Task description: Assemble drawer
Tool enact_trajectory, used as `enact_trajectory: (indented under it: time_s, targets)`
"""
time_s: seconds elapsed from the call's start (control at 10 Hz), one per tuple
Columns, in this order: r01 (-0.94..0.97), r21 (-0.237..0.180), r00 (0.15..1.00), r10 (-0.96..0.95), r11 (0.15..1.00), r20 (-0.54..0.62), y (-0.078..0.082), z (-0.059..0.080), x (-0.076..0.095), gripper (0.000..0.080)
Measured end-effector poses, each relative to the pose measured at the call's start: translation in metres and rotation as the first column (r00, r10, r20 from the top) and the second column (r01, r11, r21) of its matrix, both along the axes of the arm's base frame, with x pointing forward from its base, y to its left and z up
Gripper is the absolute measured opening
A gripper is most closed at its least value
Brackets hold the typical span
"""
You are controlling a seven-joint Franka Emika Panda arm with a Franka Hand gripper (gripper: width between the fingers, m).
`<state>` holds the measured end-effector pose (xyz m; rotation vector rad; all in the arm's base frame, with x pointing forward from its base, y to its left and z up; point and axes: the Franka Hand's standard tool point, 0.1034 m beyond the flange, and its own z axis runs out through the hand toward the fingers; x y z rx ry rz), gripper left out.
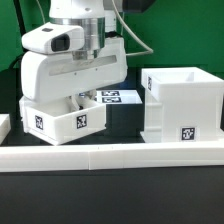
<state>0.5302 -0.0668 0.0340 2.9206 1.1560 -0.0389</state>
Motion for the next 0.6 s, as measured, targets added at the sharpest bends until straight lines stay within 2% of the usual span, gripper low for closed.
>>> enact_trajectory:
  time_s: [0.3,0.6]
  targets:
    - [-0.199,0.000,0.980,0.199,0.980,-0.009,-0.0023,-0.0023,-0.0028,0.0042]
    - [-0.460,-0.022,0.888,0.460,0.887,-0.027,0.0015,-0.0033,-0.0005,0.0042]
